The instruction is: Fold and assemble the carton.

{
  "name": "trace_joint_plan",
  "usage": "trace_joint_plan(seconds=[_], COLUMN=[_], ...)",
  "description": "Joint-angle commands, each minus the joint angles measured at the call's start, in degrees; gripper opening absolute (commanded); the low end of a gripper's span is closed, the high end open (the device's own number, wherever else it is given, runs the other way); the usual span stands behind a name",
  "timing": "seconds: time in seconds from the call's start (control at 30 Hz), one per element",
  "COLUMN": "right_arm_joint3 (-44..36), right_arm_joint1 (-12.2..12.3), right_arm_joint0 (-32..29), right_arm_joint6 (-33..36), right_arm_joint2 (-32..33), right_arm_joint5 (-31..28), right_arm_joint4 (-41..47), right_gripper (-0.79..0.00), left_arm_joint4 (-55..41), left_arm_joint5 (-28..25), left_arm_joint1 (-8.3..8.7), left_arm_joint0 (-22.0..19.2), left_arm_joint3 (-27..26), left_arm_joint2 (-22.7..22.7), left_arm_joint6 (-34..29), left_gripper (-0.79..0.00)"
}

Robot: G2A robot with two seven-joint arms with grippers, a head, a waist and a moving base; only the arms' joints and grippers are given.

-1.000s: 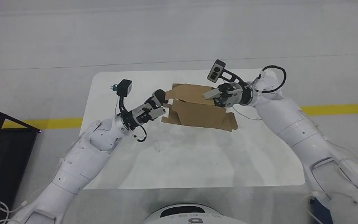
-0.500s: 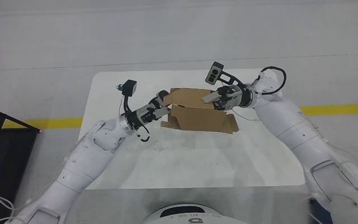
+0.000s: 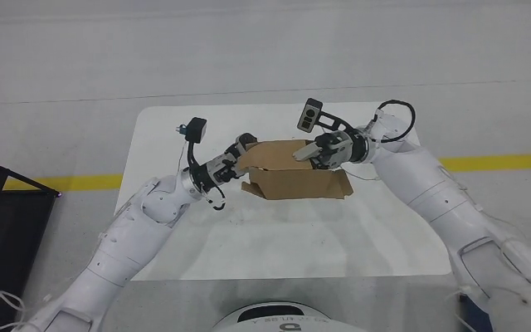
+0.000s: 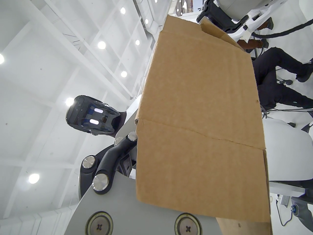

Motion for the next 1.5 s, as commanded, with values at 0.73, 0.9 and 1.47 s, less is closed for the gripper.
trace_joint_plan(seconds=[0.73,0.9,1.47], right_arm_joint3=[0.64,-0.42,-1.25], right_arm_joint1=[-0.4,-0.46,-0.86], right_arm_joint0=[0.68,0.49,0.44], right_arm_joint6=[0.0,0.0,0.0], right_arm_joint2=[-1.87,-1.95,-3.36], right_arm_joint5=[-0.39,-0.02,0.93], right_arm_joint4=[-2.01,-1.73,-1.86], right_gripper=[-0.785,-0.785,-0.785], left_arm_joint4=[4.3,5.7,6.93], left_arm_joint5=[1.85,2.74,4.4], left_arm_joint1=[-1.51,-1.74,-2.87], left_arm_joint0=[0.54,0.67,0.21], left_arm_joint3=[-1.39,-1.38,-0.43], left_arm_joint2=[-0.86,-1.35,-1.11], left_arm_joint6=[0.96,1.18,1.08], left_gripper=[0.0,0.0,0.0])
